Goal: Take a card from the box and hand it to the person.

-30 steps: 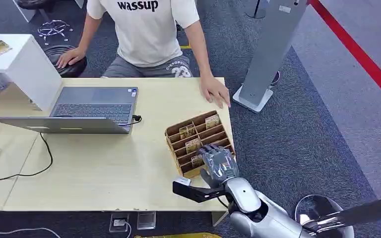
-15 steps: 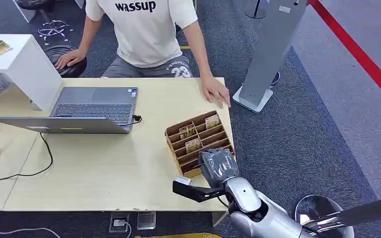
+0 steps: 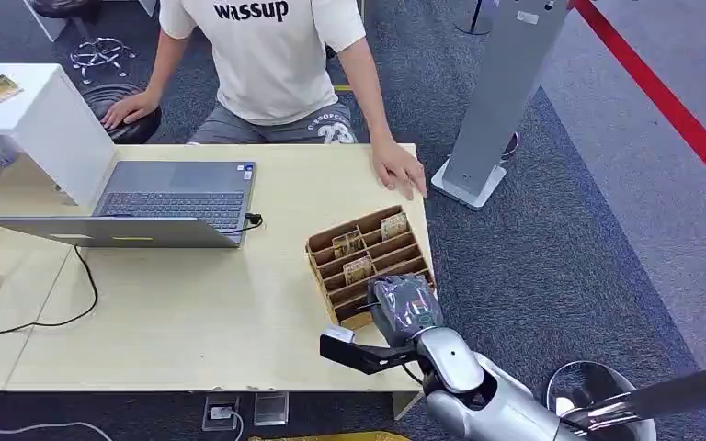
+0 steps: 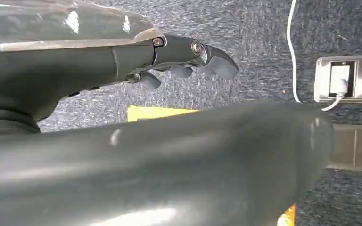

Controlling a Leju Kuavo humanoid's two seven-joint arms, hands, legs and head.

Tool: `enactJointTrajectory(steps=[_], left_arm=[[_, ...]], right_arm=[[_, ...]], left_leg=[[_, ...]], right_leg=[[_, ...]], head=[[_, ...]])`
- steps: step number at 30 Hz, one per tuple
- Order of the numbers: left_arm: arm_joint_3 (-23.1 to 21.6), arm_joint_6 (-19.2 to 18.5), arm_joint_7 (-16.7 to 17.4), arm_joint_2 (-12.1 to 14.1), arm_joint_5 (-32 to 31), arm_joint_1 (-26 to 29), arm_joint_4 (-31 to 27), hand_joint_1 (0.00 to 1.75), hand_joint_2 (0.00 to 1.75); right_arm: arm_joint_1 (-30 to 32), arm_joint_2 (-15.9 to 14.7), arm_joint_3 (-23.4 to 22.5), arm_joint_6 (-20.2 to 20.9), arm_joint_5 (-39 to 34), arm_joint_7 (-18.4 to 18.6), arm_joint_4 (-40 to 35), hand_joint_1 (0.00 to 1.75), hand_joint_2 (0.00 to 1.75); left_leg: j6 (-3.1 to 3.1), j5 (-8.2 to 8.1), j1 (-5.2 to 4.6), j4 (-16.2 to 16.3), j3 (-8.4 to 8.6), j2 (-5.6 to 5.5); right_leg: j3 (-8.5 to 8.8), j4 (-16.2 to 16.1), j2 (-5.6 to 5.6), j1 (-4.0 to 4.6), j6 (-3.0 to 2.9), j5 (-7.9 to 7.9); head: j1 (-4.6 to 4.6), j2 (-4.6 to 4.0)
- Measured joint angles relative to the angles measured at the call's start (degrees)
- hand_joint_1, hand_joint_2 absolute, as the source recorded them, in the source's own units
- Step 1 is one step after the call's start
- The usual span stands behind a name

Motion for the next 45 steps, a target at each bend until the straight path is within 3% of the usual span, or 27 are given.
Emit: enactJointTrajectory(steps=[20,28,32,40,42,45], left_arm=[[0.0,-1.4,-1.6,0.0,-0.2,0.0,0.0,0.00,0.00],[0.0,-1.5,-1.2,0.3,-0.1,0.1,0.0,0.00,0.00],[0.0,-1.1,-0.8,0.5,0.7,0.2,0.0,0.00,0.00],[0.0,-1.0,-0.8,0.4,1.1,0.1,0.0,0.00,0.00],[0.0,-1.2,-0.9,0.4,0.8,0.1,0.0,0.00,0.00],[0.0,-1.6,-1.2,0.4,0.2,0.1,0.0,0.00,0.00]], right_arm=[[-1.2,-0.5,-0.4,1.1,-2.3,0.5,-1.0,1.59,1.75],[-6.7,-4.8,-2.3,8.8,-17.0,3.3,-8.6,1.59,1.75],[-12.0,-7.6,-3.5,10.7,-20.1,4.8,-14.1,1.59,1.75],[-16.6,-8.8,-4.2,9.5,-22.2,2.4,-19.8,1.59,1.75],[-16.7,-8.7,-4.2,8.0,-21.6,0.8,-19.9,1.59,1.75],[-16.5,-8.0,-4.0,2.6,-18.0,-3.2,-19.1,1.59,1.75]], left_leg=[[0.00,0.00,0.00,0.0,0.00,0.00],[0.01,0.02,-0.01,0.0,0.01,0.01],[0.02,0.04,-0.01,0.0,0.02,0.01],[0.02,0.03,0.00,0.0,0.00,0.00],[0.02,0.03,0.00,0.0,-0.02,0.00],[0.02,0.03,-0.01,0.0,-0.04,0.00]], right_leg=[[-0.01,0.0,0.00,0.00,0.00,0.00],[-0.01,0.0,0.01,-0.01,0.02,0.04],[0.00,0.0,0.01,-0.01,0.01,0.05],[-0.01,0.0,0.01,0.00,0.01,0.04],[0.00,0.0,0.00,0.00,0.01,0.04],[0.00,0.0,0.00,0.00,0.01,0.04]], head=[[0.02,0.02],[0.02,0.00],[0.07,0.00],[-0.02,0.00],[-0.04,0.00],[0.07,0.02]])
